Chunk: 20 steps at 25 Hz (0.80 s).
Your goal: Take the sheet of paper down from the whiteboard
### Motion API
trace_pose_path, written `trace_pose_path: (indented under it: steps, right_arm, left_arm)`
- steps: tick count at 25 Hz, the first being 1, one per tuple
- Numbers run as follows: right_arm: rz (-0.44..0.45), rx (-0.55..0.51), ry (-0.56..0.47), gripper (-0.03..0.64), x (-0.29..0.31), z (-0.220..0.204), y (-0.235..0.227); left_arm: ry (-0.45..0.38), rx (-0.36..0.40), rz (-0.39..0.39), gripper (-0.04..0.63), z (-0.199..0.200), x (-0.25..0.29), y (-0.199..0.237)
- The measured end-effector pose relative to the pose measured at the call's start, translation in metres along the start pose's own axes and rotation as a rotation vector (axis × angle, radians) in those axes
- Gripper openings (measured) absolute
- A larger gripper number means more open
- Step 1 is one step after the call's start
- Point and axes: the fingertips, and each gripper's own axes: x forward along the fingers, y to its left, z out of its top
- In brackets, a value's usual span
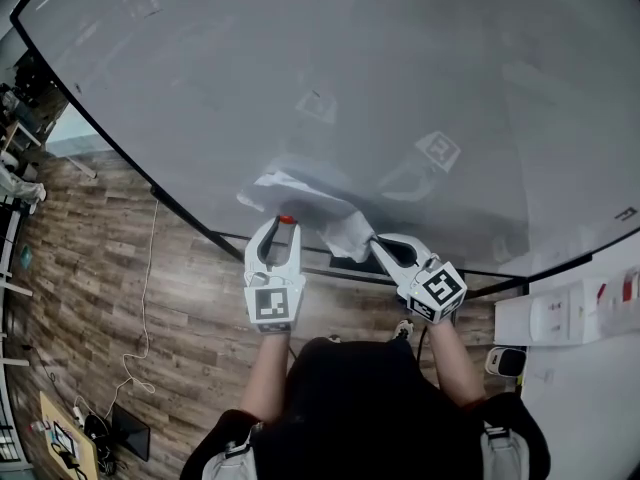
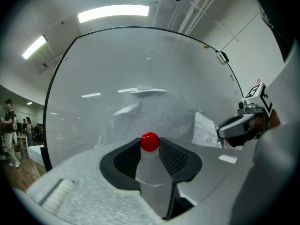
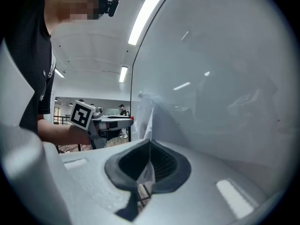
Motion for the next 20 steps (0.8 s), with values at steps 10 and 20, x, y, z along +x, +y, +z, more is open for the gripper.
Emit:
trace_pose_path:
  steps: [10, 20]
  right_arm:
    - [-0.03, -0.041, 0.021, 0.005, -0.005, -0.002, 0.031]
    - [-0.021, -0.065, 0.043, 0.005, -0.063, -0.008, 0.062]
  left_arm:
    - [0.02, -0.012, 0.012, 0.133, -0.011, -0.048, 0.017]
    - [0.028, -0.086, 0.032, 0.133, -0.003, -0.104, -0.021]
